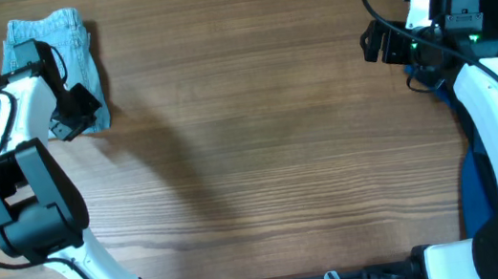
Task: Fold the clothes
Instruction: 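Adjust and release the jeans at the top-left corner with left gripper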
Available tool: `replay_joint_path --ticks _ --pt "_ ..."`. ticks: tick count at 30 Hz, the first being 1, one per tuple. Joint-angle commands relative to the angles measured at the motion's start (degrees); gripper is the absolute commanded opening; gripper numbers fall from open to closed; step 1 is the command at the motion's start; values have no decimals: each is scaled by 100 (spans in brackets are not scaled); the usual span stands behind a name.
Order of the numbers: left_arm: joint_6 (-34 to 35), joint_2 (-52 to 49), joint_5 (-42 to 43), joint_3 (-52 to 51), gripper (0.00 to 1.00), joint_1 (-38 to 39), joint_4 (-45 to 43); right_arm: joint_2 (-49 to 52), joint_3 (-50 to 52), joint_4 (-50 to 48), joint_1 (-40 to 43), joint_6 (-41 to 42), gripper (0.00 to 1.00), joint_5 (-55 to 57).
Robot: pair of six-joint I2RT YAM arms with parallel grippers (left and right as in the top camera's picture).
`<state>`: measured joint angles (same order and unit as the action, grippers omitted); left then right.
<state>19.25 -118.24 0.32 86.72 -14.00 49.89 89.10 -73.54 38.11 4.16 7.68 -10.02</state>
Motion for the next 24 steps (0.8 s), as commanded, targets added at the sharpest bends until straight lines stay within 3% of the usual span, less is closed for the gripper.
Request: replay_joint_path --ticks 1,8,10,14,16,17,18,24 --pt "90 256 455 107 4 0 -15 59 15 -17 -13 -2 100 83" --pt "94 1587 918 330 5 2 -376 59 15 -17 -13 -2 100 83" --pt "94 1928 909 332 11 0 -472 59 15 -17 -13 -2 100 83" --pt "94 2330 907 330 32 0 -608 59 15 -17 -13 -2 100 83" --pt "94 2343 907 330 61 0 -599 59 15 -17 -13 -2 100 83" --pt "94 2339 907 330 88 0 -586 59 15 -17 -13 -4 100 83" --pt "94 2315 909 330 100 2 -527 59 15 -17 -13 -2 100 83" --pt "94 2286 907 330 100 0 -503 59 15 -17 -13 -2 100 83"
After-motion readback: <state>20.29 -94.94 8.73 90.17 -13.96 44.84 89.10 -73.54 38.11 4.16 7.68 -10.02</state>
